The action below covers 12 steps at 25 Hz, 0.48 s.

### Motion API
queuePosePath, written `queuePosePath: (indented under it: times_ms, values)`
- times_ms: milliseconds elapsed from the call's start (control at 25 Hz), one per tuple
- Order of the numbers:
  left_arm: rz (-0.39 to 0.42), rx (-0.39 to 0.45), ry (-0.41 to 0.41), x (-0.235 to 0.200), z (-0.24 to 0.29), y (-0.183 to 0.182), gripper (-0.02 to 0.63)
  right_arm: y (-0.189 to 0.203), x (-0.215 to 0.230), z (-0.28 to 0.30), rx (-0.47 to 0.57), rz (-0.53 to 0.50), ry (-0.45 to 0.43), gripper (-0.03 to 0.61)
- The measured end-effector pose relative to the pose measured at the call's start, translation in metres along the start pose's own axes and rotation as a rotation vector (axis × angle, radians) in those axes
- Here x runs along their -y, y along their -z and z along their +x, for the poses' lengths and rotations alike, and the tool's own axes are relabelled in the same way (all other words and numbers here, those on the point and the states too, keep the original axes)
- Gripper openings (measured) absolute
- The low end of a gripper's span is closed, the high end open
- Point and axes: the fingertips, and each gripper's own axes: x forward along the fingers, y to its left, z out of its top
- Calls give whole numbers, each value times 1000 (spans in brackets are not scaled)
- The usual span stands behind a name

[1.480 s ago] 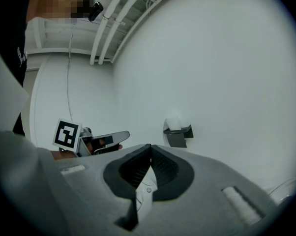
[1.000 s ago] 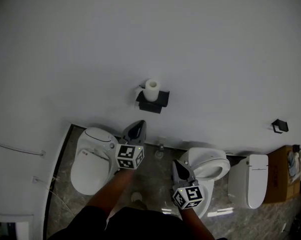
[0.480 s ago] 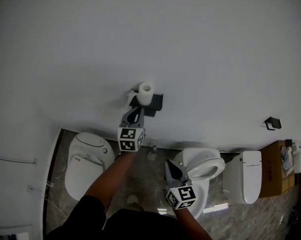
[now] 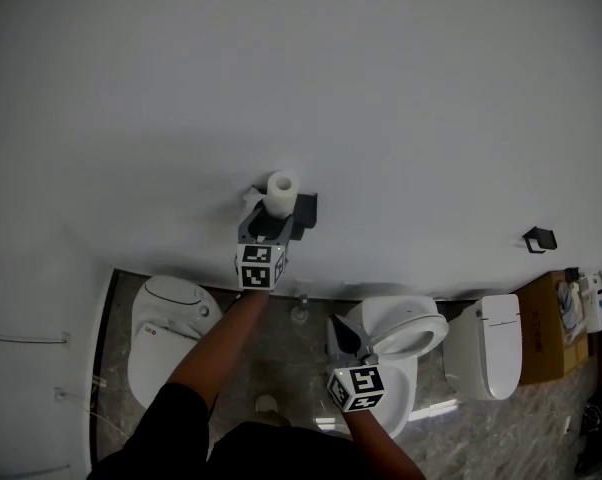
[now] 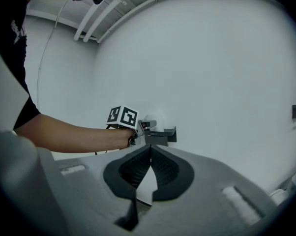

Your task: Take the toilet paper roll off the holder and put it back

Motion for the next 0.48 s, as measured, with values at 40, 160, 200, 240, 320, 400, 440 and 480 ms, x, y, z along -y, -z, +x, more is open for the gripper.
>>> queuePosePath:
  times_ms: [40, 160, 200, 240, 320, 400, 440, 480]
  values:
    - [-4, -9, 3, -1, 4, 2, 264, 0, 6, 6, 1, -3, 16, -2]
    - [-11, -24, -3, -6, 13, 5, 285, -3, 21, 23, 2, -5, 47, -2]
    - [-12, -26, -10, -7, 16, 5, 291, -4, 25, 28, 2, -6, 54, -2]
    - [-13, -28, -16, -9, 18, 5, 295, -4, 30, 33, 1, -7, 60, -2]
    - [-13, -32, -25, -12, 23, 5, 305, -5, 38, 43, 0, -8, 74, -2]
    - [-9, -43, -33, -14, 25, 7, 314, -6, 44, 54, -1, -5, 86, -2]
    - [-5, -49, -37, -15, 25, 8, 316, -6, 46, 58, -1, -1, 90, -2]
    - [2, -52, -40, -16, 25, 9, 319, -6, 48, 62, -2, 6, 92, -2]
